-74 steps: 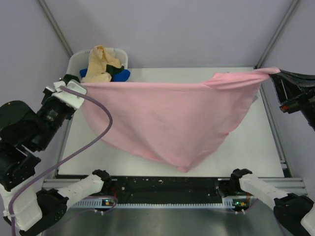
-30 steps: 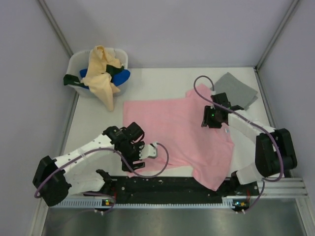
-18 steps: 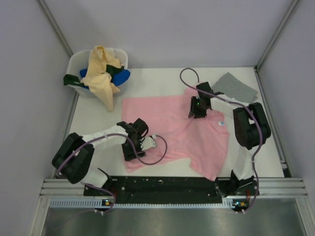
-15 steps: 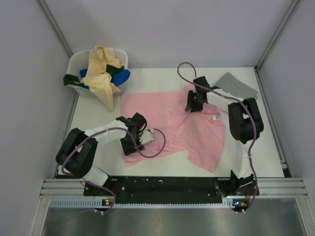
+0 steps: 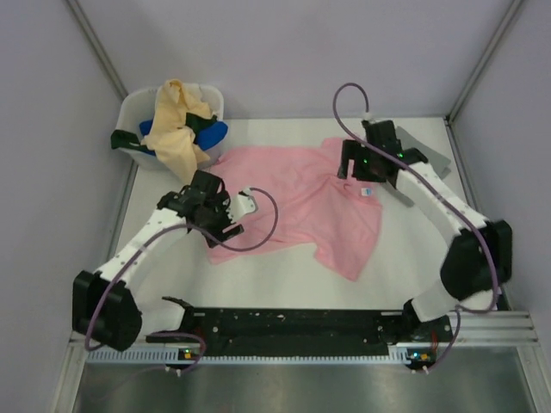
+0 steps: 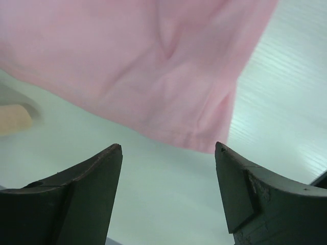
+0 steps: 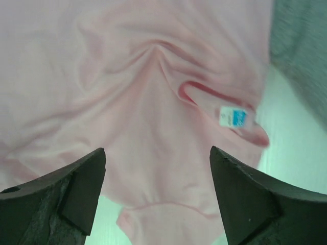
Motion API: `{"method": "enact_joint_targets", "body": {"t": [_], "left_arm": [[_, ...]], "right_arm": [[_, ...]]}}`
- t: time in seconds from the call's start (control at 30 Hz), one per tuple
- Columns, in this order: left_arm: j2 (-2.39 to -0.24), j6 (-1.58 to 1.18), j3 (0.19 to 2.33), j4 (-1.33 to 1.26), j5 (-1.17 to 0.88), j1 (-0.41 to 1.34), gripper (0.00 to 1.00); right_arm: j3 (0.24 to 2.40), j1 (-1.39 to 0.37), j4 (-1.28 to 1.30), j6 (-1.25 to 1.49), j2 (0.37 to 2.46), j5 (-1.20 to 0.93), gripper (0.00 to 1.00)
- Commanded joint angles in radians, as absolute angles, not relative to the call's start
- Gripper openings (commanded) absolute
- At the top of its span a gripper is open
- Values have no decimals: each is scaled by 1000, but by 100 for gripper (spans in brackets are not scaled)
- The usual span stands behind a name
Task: Fold and stack the t-shirts
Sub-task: Flatten out the tshirt
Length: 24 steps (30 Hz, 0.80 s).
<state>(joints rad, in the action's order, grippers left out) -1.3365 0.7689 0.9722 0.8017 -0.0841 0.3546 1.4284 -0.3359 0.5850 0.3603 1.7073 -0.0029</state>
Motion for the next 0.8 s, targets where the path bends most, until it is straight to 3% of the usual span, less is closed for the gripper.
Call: {"method": "enact_joint_targets", "body": {"t": [0.0, 0.2, 0.47, 0.53, 0.7, 0.77], "left_arm": [[-1207, 802, 882, 936, -243, 359, 77], [-1276, 724, 790, 821, -81, 359, 71], [-1356, 681, 775, 720, -46, 354, 69], [-1371, 677, 773, 713, -49, 351, 70], [-1352, 699, 850, 817, -193, 309, 70], [-1313, 732, 899, 899, -268, 282, 71]], "right_arm": [[1162, -336, 664, 402, 1380, 126, 83], [901, -345, 785, 546, 1229, 109, 84], [678, -383, 657, 647, 1238, 3, 79], [652, -385, 608, 653, 1244, -35, 74], [606, -384, 445, 673, 1279, -155, 44], [598, -383, 413, 675, 1308, -199, 21]]}}
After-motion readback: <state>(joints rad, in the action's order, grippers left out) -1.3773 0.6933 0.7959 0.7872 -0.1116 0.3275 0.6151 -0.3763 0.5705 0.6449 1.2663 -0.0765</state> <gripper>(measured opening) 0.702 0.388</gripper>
